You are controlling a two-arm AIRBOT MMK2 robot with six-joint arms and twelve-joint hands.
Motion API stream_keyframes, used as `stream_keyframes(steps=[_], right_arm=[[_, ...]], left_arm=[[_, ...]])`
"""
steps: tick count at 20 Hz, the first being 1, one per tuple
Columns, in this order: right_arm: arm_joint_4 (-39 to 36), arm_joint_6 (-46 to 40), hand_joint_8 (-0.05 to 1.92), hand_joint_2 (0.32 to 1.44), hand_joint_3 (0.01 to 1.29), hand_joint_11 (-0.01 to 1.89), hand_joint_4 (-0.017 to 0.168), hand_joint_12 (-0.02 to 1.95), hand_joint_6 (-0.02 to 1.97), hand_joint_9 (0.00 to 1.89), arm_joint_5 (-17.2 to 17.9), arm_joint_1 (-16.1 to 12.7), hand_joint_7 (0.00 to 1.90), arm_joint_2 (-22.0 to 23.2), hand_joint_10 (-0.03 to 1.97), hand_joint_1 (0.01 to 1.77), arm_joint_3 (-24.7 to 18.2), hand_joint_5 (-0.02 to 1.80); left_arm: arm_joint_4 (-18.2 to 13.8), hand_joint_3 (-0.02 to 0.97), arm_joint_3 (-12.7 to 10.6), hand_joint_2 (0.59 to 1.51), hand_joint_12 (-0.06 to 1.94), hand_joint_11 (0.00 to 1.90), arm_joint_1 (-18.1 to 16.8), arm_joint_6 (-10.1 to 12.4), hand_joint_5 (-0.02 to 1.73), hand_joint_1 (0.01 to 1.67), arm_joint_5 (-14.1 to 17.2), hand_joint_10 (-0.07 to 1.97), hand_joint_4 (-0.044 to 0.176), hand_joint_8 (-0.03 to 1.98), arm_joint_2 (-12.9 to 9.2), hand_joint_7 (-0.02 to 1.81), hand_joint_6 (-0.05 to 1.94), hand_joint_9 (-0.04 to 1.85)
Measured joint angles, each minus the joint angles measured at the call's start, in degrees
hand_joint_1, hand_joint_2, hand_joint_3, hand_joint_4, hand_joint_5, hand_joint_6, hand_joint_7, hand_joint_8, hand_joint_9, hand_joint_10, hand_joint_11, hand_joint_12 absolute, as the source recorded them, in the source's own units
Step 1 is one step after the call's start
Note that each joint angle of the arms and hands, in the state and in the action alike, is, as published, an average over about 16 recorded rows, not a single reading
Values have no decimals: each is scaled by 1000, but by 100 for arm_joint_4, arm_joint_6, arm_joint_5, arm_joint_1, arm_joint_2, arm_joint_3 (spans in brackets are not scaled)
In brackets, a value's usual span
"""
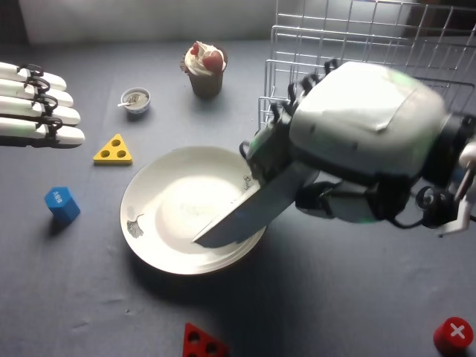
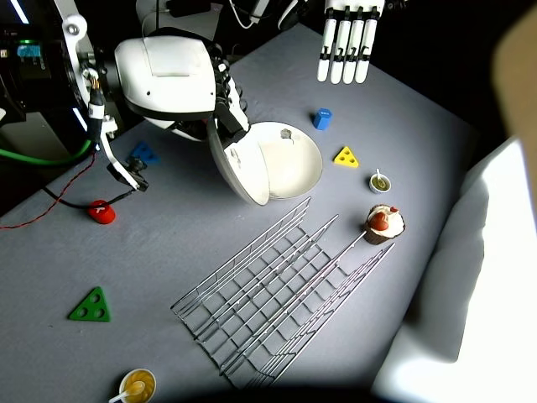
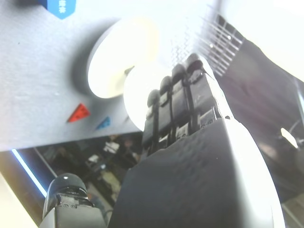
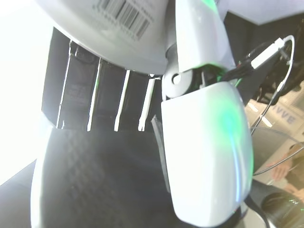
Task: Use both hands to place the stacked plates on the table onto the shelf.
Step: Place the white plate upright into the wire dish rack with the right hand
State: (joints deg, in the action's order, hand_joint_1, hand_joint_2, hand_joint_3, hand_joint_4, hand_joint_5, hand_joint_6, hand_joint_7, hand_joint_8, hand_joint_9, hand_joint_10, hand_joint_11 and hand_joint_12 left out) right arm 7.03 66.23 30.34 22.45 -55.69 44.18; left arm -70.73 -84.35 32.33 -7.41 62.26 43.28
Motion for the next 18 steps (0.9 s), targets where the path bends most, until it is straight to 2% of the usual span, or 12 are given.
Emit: stream_keyframes(steps=[5, 13, 18], right_arm=[[144, -635, 518, 943, 11, 1016, -5, 1065, 801, 1187, -33, -264, 1141, 169, 605, 1457, -100, 1023], [-302, -2449, 507, 942, 10, 1117, -8, 648, 776, 1190, 120, -490, 1155, 325, 653, 1454, 78, 1020], [-695, -3340, 556, 950, 10, 1082, -8, 819, 809, 1158, 346, -522, 1116, 352, 706, 1458, 281, 992]], left_arm=[[-111, -1, -146, 889, 18, 134, 26, 181, 131, 43, 463, 12, 2, 3, 16, 144, -4, 123], [-273, -1, -502, 890, 18, 133, 212, 470, 122, 39, 1221, 12, 2, 3, 171, 133, -3, 117], [-300, 0, -767, 892, 18, 131, 367, 542, 119, 37, 1448, 12, 2, 2, 277, 130, -3, 119]])
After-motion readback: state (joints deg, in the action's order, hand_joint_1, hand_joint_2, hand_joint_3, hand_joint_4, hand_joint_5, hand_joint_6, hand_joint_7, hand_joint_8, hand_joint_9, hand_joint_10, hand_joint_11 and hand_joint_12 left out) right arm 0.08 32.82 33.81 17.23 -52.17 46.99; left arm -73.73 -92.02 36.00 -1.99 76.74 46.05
